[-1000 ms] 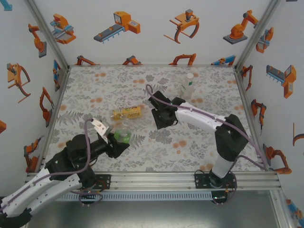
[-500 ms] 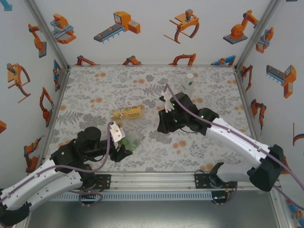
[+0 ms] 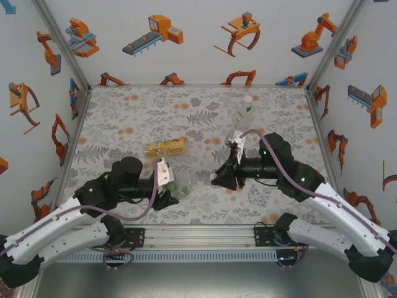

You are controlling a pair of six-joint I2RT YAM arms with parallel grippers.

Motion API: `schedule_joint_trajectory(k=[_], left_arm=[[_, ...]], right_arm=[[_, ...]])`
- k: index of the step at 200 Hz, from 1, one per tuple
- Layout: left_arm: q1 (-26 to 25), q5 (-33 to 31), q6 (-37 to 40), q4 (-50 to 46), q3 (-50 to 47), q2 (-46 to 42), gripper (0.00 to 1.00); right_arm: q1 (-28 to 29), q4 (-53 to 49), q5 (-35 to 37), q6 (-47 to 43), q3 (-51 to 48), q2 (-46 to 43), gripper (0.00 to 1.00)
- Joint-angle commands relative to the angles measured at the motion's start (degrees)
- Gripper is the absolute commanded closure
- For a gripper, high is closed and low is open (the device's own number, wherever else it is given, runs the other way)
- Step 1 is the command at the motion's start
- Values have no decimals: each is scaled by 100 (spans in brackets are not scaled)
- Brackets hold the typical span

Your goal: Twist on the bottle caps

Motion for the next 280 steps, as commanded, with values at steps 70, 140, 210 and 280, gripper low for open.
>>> schedule_joint_trajectory(k=[70, 140, 210, 280], left_arm=[[-131, 750, 527, -269, 651, 775, 100], [-155, 893, 528, -342, 810, 1043, 100], [-179, 942, 536, -352, 915, 1196, 100], [-189, 956, 519, -348, 958, 1268, 100]], right_arm=[[39, 476, -1068, -1249, -174, -112, 85], [39, 740, -1183, -1298, -135, 136, 87], [48, 789, -1596, -1307, -158, 208, 89], [122, 767, -1593, -1348, -185, 229, 91]])
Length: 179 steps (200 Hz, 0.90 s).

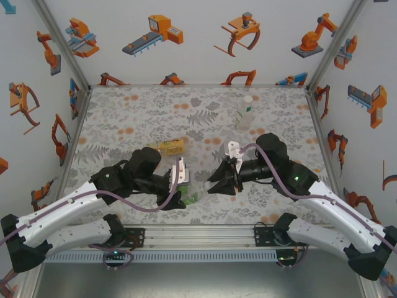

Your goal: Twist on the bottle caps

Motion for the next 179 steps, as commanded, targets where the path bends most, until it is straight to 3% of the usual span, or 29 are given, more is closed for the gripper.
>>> schedule_joint_trajectory(k=[1, 122, 179], left_arm=[[-25, 120, 95, 56, 211, 27, 100], [-18, 303, 65, 161, 208, 146, 100], [-25, 277, 1, 594, -94, -154, 100]], right_arm=[[83, 150, -185, -121, 18, -3, 91], [428, -328, 6, -746, 104, 122, 99], [489, 44, 134, -786, -201, -194, 100]])
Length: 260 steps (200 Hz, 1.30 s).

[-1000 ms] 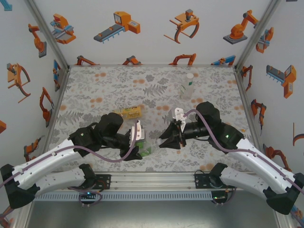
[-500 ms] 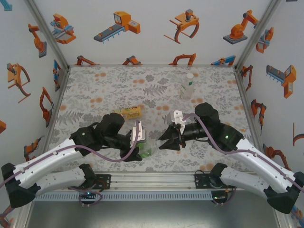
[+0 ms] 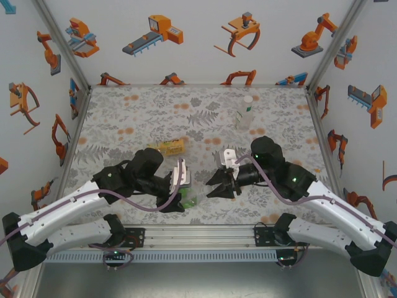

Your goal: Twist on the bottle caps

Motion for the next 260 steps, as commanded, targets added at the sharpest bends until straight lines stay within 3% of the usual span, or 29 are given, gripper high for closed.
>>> schedule_joint_trajectory(k=[1, 93, 127, 203, 260], left_arm=[[-14, 110, 0, 740, -73, -212, 100], [-15, 299, 69, 818, -144, -296, 100], [-19, 336, 65, 753, -146, -281, 100], [-19, 806, 82, 354, 1, -95, 100], [-19, 133, 46, 855, -179, -452, 100]], right_arm=[[111, 226, -98, -102, -187, -205, 100], [107, 916, -396, 213, -531, -612, 100], [107, 855, -165, 195, -468, -753, 100], [112, 559, -380, 31, -203, -780, 100], [109, 828, 285, 692, -527, -835, 100]])
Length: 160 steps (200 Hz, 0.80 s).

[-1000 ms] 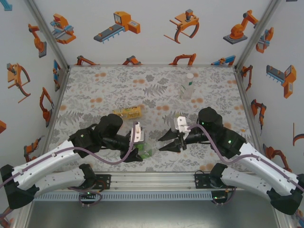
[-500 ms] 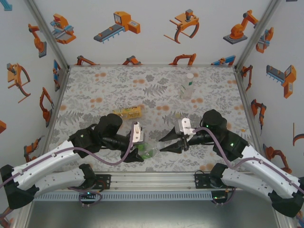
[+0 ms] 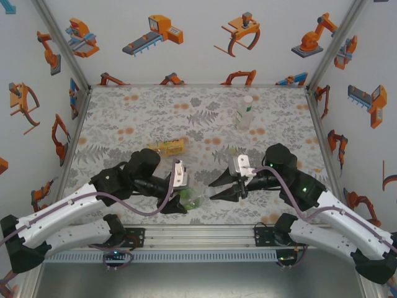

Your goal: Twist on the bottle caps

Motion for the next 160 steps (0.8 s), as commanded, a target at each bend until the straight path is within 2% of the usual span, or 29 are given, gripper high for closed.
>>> schedule_joint_trajectory(k=[1, 23, 51, 93, 160], left_arm=[[12, -274, 31, 412, -46, -245, 100], [16, -507, 70, 443, -29, -243, 100], [12, -556, 49, 579, -28, -165, 100], [13, -564, 127, 395, 67, 45, 100], [6, -752, 382, -309, 257, 22, 100]], right_arm=[[43, 169, 332, 474, -144, -112, 100], [52, 523, 617, 1060, -345, -171, 100], [113, 1053, 546, 1691, -578, -152, 100], [244, 937, 748, 1495, -511, -264, 100], [264, -533, 681, 771, 153, -9, 100]])
